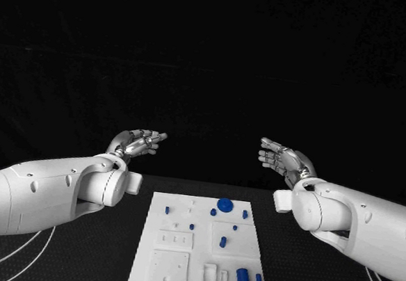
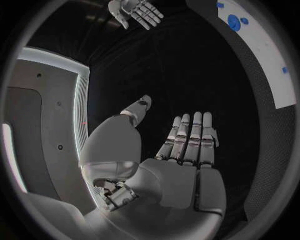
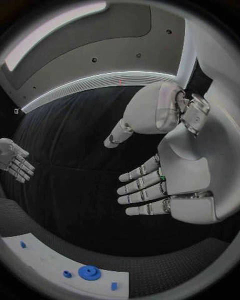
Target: Assemble the parts on the task board
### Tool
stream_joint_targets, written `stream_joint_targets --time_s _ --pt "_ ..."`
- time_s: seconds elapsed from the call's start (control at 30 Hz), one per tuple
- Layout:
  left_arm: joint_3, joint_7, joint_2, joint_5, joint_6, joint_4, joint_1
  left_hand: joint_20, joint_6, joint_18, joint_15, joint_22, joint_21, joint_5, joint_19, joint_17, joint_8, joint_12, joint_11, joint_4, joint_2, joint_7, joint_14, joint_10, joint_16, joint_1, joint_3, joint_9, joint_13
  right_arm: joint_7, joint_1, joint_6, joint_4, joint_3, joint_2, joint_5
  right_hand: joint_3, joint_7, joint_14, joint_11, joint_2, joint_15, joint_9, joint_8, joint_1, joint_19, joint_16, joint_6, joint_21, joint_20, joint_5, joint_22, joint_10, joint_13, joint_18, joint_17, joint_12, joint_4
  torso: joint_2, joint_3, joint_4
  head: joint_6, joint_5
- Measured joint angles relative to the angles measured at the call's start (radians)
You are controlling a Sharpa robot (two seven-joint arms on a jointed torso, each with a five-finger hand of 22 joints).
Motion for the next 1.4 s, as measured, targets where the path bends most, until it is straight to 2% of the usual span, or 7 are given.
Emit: stream_joint_targets --time_s 0.27,0.5,0.6,0.7,0.83,1.0,1.4 --pt "-0.01 -0.046 0.006 -0.007 0.062 -0.02 0.012 0.002 0.018 0.0 0.004 0.016 0.007 0.005 0.016 0.014 0.011 0.007 0.007 0.001 -0.003 0.005 0.021 0.021 0.009 0.031 0.015 0.013 0.002 -0.107 0.047 0.136 -0.051 -0.031 0.004 -0.009 0.051 0.004 0.047 0.026 -0.022 0.029 0.014 0.026 0.114 0.05 0.037 0.034 0.019 -0.001 0.008 0.072 0.052 0.006 0.01 0.022 0.009 -0.062 0.0 0.0 0.0 0.0 0.0" --pt "-0.01 -0.058 -0.008 -0.008 0.102 -0.011 0.007 0.002 0.027 0.0 0.006 0.016 0.012 0.005 0.016 0.017 0.011 0.007 0.017 0.001 0.004 0.014 0.03 0.032 0.016 0.038 0.015 0.015 0.005 -0.143 0.031 0.171 -0.161 -0.033 0.056 -0.263 0.081 0.012 0.147 0.047 -0.042 0.054 0.023 0.058 0.213 0.149 0.095 0.092 0.05 -0.016 0.03 0.072 0.136 0.014 0.047 0.04 0.034 -0.092 0.0 -0.0025 -0.0007 -0.014 0.017" --pt "-0.01 -0.058 -0.013 -0.008 0.115 -0.001 0.007 -0.01 0.06 0.0 0.009 0.016 0.03 0.005 0.05 0.03 0.033 0.034 0.025 0.001 0.013 0.025 0.081 0.082 0.044 0.047 0.015 0.022 0.015 -0.15 0.03 0.174 -0.181 -0.033 0.061 -0.381 0.101 0.015 0.227 0.026 -0.043 0.025 0.036 0.095 0.255 0.214 0.142 0.157 0.082 -0.026 0.04 0.072 0.215 0.032 0.079 0.061 0.076 -0.112 0.002 -0.0025 0.0011 -0.016 0.019" --pt "-0.01 -0.057 -0.022 -0.007 0.13 0.015 0.008 -0.033 0.138 0.009 -0.005 0.016 0.094 0.005 0.152 0.063 0.068 0.083 0.036 -0.027 0.043 0.041 0.218 0.188 0.124 0.077 0.008 0.034 0.035 -0.155 0.03 0.177 -0.196 -0.032 0.073 -0.522 0.139 0.029 0.351 -0.013 -0.047 -0.035 0.049 0.134 0.311 0.344 0.207 0.253 0.126 -0.038 0.04 0.072 0.318 0.048 0.128 0.094 0.117 -0.129 0.005 -0.0026 0.0053 -0.019 0.018" --pt "-0.01 -0.055 -0.043 -0.008 0.154 0.054 0.008 -0.07 0.222 0.04 -0.047 0.016 0.174 0.011 0.264 0.102 0.088 0.127 0.024 -0.079 0.077 0.054 0.355 0.313 0.202 0.111 0.008 0.04 0.055 -0.158 0.029 0.185 -0.204 -0.032 0.092 -0.71 0.158 0.03 0.457 -0.038 -0.052 -0.088 0.049 0.142 0.336 0.467 0.249 0.323 0.152 -0.04 0.04 0.058 0.389 0.051 0.172 0.126 0.117 -0.131 0.013 -0.0002 0.0146 -0.022 0.016" --pt "-0.01 -0.048 -0.067 -0.014 0.187 0.113 0.008 -0.096 0.267 0.041 -0.073 0.016 0.229 0.011 0.301 0.129 0.084 0.131 0.005 -0.132 0.089 0.047 0.405 0.376 0.226 0.123 0.03 0.032 0.06 -0.165 0.029 0.202 -0.19 -0.031 0.104 -0.969 0.171 0.011 0.589 -0.059 -0.063 -0.148 0.046 0.142 0.363 0.612 0.298 0.376 0.199 -0.043 0.033 0.048 0.446 0.048 0.226 0.182 0.11 -0.129 0.026 0.0024 0.0262 -0.025 0.009" --pt "-0.009 -0.033 -0.098 -0.019 0.224 0.193 0.008 -0.097 0.275 0.04 -0.077 0.015 0.248 0.011 0.3 0.141 0.067 0.119 0.0 -0.151 0.089 0.048 0.409 0.403 0.229 0.123 0.043 0.026 0.06 -0.229 -0.001 0.223 -0.175 -0.032 0.148 -1.448 0.182 0.001 0.74 -0.08 -0.103 -0.19 0.037 0.109 0.399 0.792 0.365 0.413 0.272 -0.097 0.007 0.066 0.491 0.034 0.219 0.287 0.065 -0.124 0.077 0.0055 0.0662 -0.018 -0.027"
